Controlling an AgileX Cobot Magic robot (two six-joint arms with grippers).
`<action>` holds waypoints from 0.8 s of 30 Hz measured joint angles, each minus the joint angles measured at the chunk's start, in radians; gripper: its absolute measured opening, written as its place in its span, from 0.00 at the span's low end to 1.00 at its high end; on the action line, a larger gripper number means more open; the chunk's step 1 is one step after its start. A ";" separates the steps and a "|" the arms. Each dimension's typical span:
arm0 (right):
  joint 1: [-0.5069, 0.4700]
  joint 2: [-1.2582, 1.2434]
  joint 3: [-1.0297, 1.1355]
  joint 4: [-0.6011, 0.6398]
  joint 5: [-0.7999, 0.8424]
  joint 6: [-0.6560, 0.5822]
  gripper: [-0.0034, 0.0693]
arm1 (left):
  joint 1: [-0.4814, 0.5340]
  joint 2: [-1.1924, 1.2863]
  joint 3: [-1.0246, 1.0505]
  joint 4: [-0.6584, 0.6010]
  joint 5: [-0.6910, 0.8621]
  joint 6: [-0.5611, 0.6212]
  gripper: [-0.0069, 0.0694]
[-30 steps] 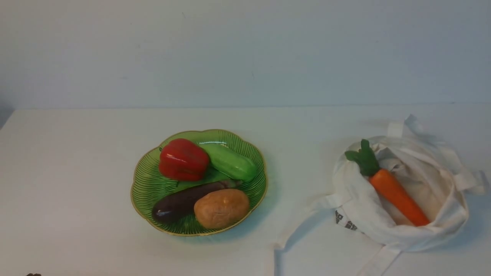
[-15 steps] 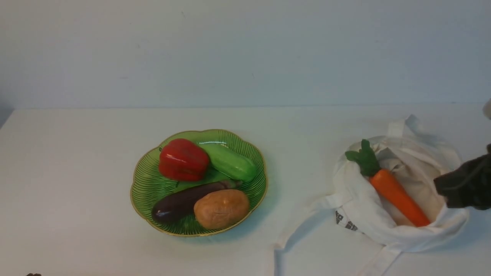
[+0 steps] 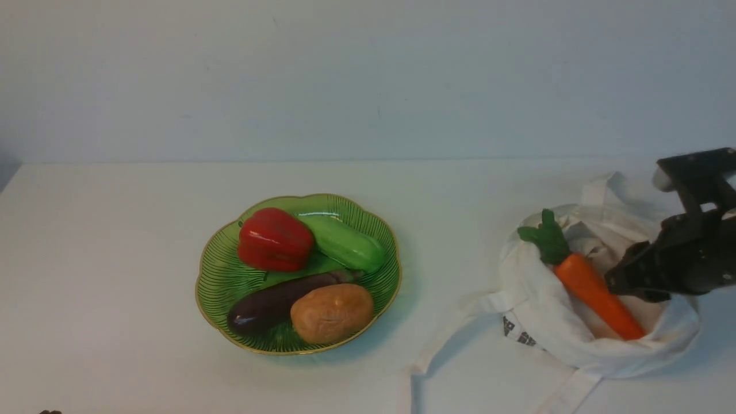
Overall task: Take vegetables from cloth bag on white table place on plate.
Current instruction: 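Reach into the cloth bag and grasp a vegetable inside it with the right gripper, then take the carrot out of the cloth bag and place it on the plate with the right gripper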
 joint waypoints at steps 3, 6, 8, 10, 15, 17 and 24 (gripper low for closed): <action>0.037 0.053 -0.042 -0.046 -0.017 -0.001 0.60 | 0.000 0.000 0.000 0.000 0.000 0.000 0.08; 0.070 0.095 -0.071 -0.088 -0.041 -0.001 0.69 | 0.000 0.000 0.000 0.000 0.000 0.000 0.08; 0.088 0.128 -0.083 -0.119 -0.055 -0.001 0.72 | 0.000 0.000 0.000 0.000 0.000 0.000 0.08; 0.097 0.154 -0.088 -0.134 -0.064 -0.001 0.73 | 0.000 0.000 0.000 0.000 0.000 0.000 0.08; 0.102 0.202 -0.089 -0.150 -0.079 -0.001 0.70 | 0.000 0.000 0.000 0.000 0.000 0.000 0.08; 0.104 0.210 -0.092 -0.153 -0.069 -0.001 0.61 | 0.000 0.000 0.000 0.000 0.000 0.000 0.08; 0.104 0.163 -0.172 -0.162 0.089 -0.002 0.50 | 0.000 0.000 0.000 0.000 0.000 0.000 0.08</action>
